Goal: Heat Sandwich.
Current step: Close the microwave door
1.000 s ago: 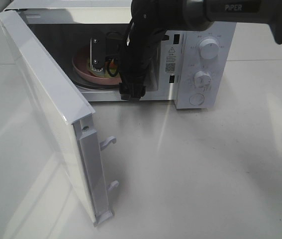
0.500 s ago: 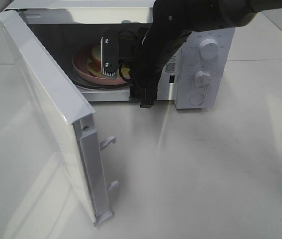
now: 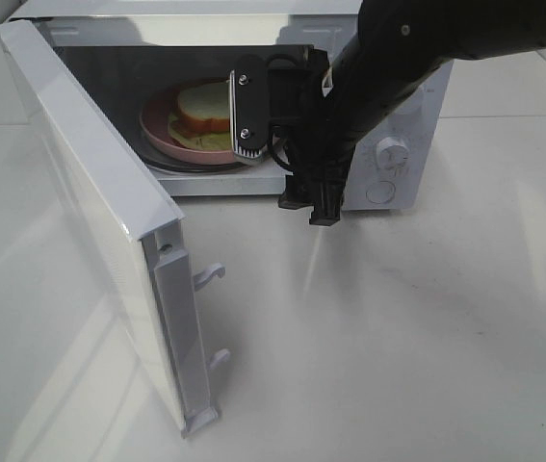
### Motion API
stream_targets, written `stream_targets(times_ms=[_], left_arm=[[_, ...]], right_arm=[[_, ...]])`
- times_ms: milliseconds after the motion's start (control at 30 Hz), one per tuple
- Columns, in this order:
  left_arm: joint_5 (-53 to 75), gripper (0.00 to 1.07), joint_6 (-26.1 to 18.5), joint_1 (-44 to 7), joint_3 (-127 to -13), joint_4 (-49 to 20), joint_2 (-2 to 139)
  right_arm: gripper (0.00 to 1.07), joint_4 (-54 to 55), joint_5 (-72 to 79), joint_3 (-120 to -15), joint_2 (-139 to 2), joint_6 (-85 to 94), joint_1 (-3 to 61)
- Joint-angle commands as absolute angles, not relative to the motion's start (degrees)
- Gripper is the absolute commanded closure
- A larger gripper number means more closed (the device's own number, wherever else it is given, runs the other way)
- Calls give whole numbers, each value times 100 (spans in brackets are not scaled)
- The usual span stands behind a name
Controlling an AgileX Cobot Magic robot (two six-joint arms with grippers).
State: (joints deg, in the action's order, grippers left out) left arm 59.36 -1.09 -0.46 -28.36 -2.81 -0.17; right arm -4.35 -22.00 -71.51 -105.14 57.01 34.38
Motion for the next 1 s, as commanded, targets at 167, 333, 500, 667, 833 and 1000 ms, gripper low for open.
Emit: stream_targets(times_ms=[167,333,500,667,833,1000], left_arm=[[5890,5,-103,-17,-2825,-298,-172],[5890,5,-103,-17,-2825,-298,-172],[5890,5,-103,-17,-2825,-298,-172],[5890,5,-103,-17,-2825,-298,-172],[5890,5,-103,-17,-2825,-298,-172],[5890,5,-103,-17,-2825,-298,-172]], right_arm=[[31,-418,-2189,-6658,-9981,5420,3421],[31,-407,-2355,-6331,-9597,4790,3421],[31,-424,-2447,-6062,-9236,4406,3421],[31,-418,-2510,-5775,-8881,4079,3421],[31,-424,-2756,-5529,-8577,3718,3421],[31,-424,-3105,-5099,-8096,3214,3421]])
